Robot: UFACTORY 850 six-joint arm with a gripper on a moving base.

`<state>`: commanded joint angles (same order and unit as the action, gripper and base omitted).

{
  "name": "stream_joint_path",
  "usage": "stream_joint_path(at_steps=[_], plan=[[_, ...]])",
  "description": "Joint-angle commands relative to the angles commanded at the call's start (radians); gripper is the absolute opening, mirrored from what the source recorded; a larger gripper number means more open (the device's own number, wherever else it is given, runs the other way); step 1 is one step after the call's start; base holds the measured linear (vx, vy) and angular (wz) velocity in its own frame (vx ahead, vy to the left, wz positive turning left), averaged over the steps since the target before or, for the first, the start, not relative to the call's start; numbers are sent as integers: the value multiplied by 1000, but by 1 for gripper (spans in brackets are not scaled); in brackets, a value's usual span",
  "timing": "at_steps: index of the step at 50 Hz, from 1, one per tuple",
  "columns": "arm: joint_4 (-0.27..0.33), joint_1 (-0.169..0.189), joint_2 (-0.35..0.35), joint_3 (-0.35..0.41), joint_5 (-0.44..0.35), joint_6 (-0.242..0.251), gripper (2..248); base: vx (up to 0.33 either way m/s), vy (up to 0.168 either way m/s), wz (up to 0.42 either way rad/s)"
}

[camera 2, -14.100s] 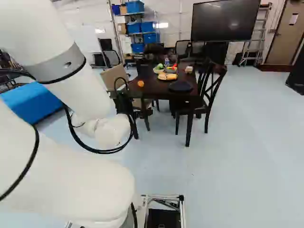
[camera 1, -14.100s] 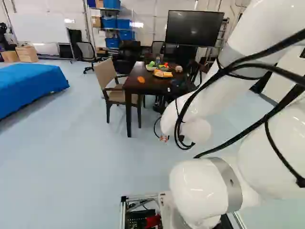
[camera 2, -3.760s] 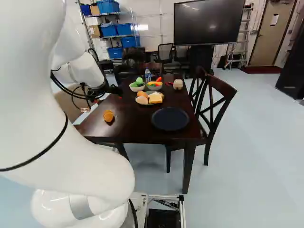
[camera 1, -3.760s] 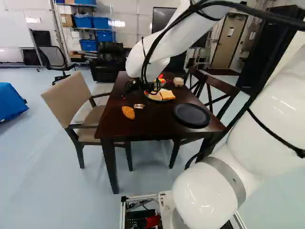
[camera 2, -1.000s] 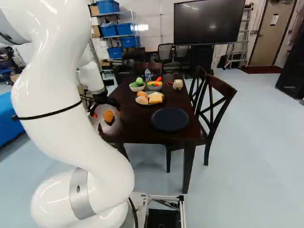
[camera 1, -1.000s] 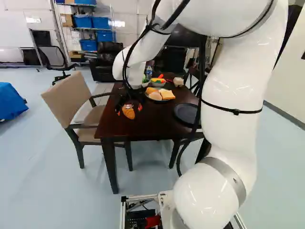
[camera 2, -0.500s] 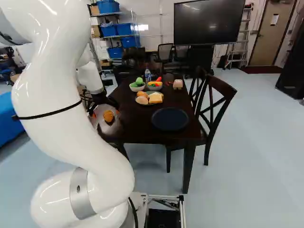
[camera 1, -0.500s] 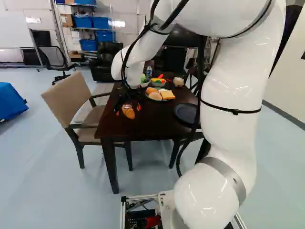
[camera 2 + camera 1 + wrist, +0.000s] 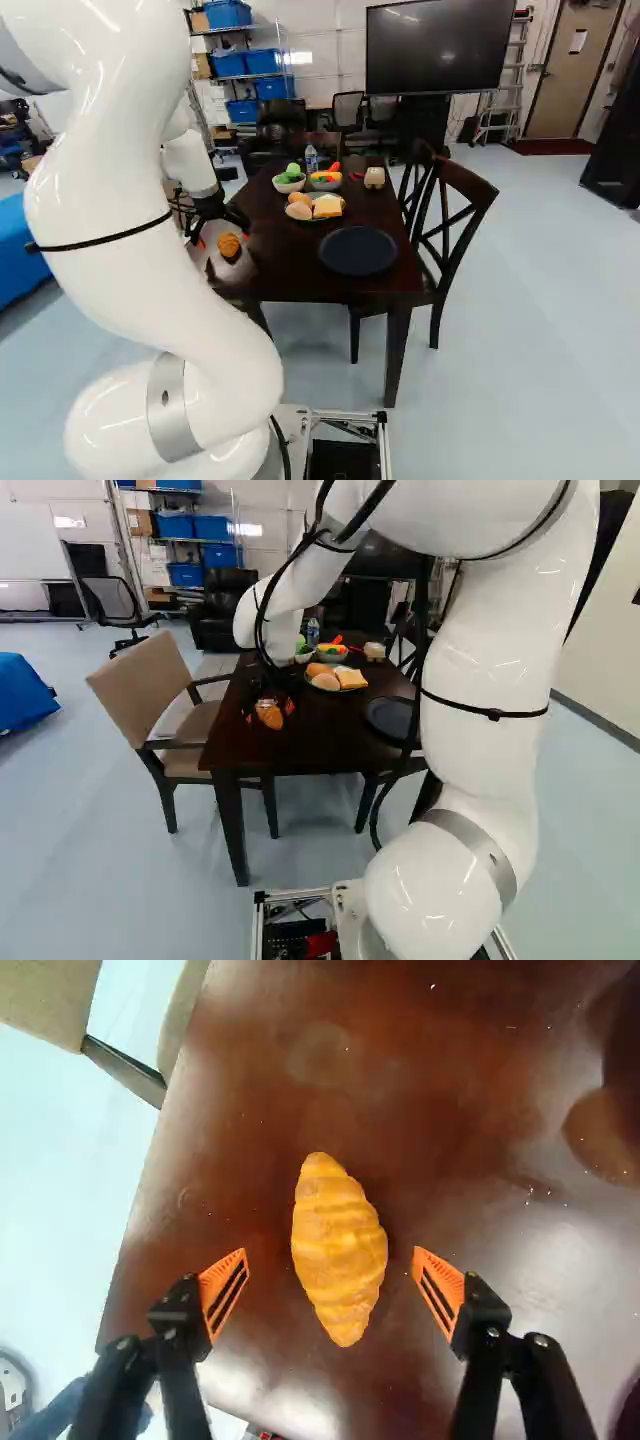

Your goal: Move the croissant to the empty plate

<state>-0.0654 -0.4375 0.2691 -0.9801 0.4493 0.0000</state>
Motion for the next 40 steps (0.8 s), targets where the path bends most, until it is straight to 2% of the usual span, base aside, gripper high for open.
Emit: stream_joint_path(at_steps=[1, 6, 7, 11, 12, 16, 17, 21, 22, 27, 28, 32, 33, 40], plan=[[0, 0, 0, 0, -1, 0, 217, 0, 0, 0], [0, 0, 0, 0, -6, 0, 217, 0, 0, 0], [0, 0, 0, 0, -6, 0, 205, 0, 0, 0], [0, 0, 0, 0, -6, 0, 205, 0, 0, 0], [0, 0, 0, 0, -6, 0, 193, 0, 0, 0], [0, 0, 0, 0, -6, 0, 193, 0, 0, 0], [0, 0, 0, 0, -6, 0, 181, 0, 0, 0], [0, 0, 0, 0, -6, 0, 181, 0, 0, 0], [0, 0, 0, 0, -6, 0, 169, 0, 0, 0], [0, 0, 0, 0, -6, 0, 169, 0, 0, 0], [0, 0, 0, 0, -6, 0, 157, 0, 0, 0], [0, 0, 0, 0, -10, 0, 157, 0, 0, 0], [0, 0, 0, 0, -11, 0, 144, 0, 0, 0], [0, 0, 0, 0, -17, 0, 141, 0, 0, 0]])
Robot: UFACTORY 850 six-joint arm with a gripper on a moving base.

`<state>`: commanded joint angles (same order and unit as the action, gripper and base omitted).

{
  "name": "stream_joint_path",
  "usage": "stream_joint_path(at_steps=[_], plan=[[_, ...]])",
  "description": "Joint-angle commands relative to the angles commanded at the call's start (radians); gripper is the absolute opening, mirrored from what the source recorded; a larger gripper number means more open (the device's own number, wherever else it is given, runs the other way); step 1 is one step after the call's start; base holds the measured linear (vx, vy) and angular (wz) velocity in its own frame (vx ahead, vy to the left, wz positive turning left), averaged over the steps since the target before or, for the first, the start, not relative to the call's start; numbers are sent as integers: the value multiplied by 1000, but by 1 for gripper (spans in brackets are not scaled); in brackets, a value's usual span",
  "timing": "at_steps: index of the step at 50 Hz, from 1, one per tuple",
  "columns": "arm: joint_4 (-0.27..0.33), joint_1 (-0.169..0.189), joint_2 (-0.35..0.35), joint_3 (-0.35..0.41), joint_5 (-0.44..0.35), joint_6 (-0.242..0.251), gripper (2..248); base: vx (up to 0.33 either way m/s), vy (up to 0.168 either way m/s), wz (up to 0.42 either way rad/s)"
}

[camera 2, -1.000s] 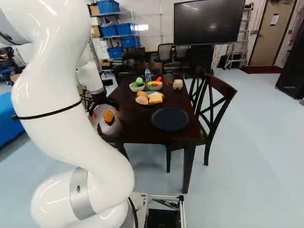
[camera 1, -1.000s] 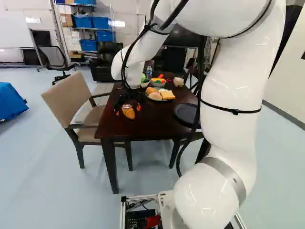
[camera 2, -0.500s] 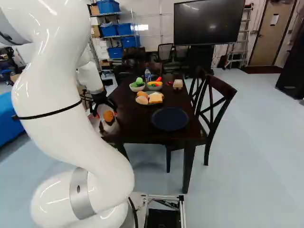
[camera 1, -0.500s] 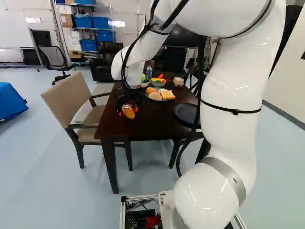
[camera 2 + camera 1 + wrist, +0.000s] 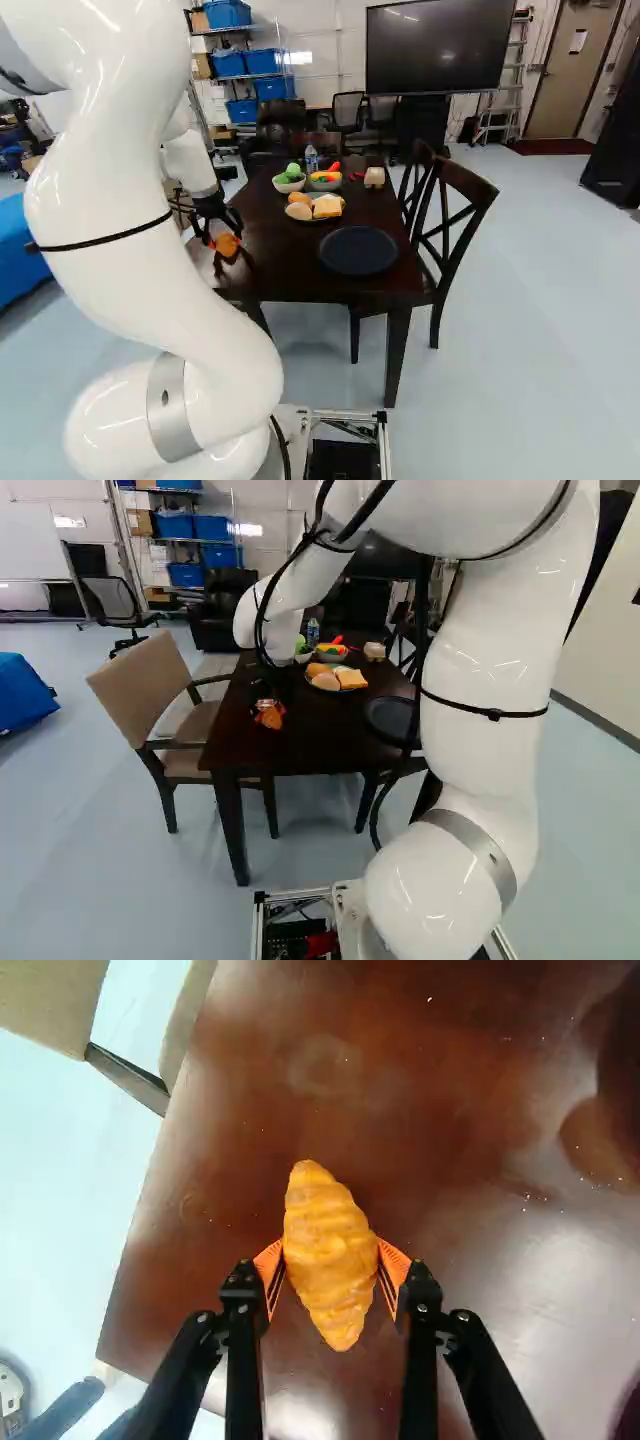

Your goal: Move the croissant to the empty plate

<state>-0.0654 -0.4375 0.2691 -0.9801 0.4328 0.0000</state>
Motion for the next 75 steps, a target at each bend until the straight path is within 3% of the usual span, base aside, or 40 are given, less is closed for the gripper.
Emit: stream_joint_path(at_steps=[55, 75], plan=[[0, 2, -3, -2, 0, 0, 129, 0, 0, 0], [0, 55, -80, 31, 34, 0, 129, 0, 0, 0]])
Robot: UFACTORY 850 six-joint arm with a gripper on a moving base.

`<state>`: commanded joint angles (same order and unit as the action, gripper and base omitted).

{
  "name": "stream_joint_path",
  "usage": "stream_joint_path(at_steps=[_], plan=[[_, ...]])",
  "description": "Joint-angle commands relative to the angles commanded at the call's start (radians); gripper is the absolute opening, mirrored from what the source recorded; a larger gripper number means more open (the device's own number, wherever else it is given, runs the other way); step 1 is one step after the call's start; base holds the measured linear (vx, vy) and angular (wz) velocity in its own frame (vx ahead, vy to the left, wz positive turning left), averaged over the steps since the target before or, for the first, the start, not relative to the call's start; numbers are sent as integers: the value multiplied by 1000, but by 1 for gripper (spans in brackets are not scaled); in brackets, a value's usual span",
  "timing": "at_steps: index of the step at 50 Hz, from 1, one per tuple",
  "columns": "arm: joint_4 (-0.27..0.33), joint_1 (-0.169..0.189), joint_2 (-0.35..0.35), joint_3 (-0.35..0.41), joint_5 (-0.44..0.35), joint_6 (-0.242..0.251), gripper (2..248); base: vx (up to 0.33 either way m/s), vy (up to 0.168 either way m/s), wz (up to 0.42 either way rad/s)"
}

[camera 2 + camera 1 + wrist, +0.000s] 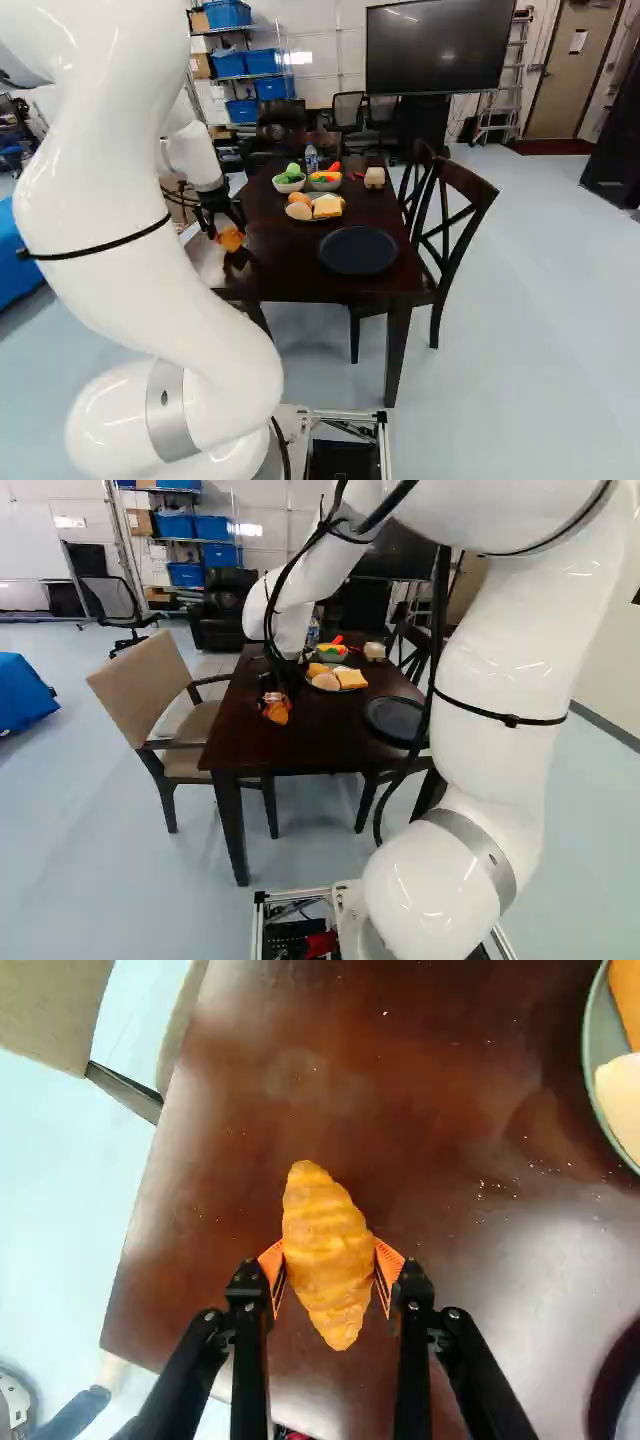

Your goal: Move the croissant to the empty plate

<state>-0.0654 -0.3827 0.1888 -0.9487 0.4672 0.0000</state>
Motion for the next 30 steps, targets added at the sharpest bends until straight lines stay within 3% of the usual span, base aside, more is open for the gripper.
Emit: stream_joint_path(at_steps=[30], plan=[[0, 114, -147, 68, 56, 0, 129, 0, 0, 0]])
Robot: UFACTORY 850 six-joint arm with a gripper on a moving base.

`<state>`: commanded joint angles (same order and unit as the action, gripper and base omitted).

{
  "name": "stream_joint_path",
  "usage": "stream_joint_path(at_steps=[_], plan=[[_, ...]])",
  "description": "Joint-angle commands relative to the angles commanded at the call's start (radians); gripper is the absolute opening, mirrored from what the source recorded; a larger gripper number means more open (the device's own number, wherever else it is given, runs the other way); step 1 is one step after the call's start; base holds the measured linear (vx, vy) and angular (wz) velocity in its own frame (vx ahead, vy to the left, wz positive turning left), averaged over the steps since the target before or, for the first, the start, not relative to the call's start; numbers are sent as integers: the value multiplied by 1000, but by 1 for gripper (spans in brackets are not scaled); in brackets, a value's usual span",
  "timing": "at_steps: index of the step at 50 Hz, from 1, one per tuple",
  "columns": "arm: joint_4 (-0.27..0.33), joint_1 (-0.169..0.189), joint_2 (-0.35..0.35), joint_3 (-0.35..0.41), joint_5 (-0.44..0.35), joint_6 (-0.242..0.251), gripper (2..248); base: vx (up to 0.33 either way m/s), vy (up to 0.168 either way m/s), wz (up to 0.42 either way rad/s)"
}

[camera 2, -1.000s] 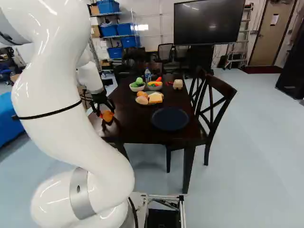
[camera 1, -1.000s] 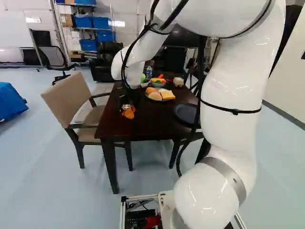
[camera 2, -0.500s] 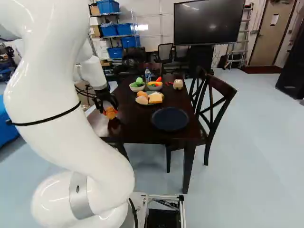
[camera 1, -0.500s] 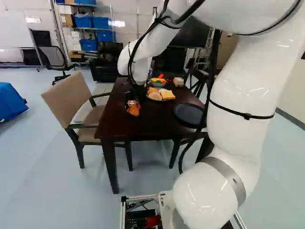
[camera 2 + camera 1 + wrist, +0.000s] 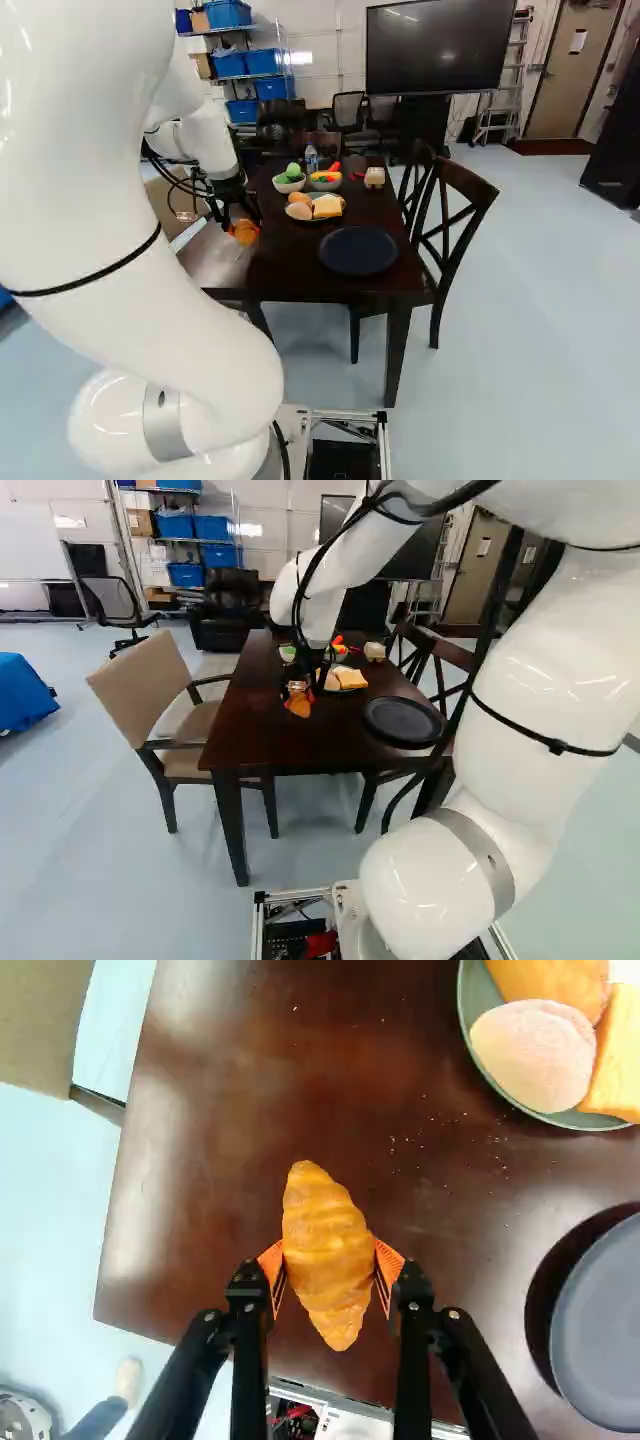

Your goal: Move the croissant to the empty plate

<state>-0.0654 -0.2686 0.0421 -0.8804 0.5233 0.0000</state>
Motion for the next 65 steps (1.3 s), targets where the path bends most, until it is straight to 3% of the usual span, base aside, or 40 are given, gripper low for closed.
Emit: stream_joint_path(at_steps=[18, 40, 65], plan=[[6, 75, -68, 15, 0, 0, 129, 0, 0, 0], [54, 165, -139, 22, 0, 0, 129, 0, 0, 0], [54, 268, -117, 0, 0, 0, 129, 0, 0, 0]])
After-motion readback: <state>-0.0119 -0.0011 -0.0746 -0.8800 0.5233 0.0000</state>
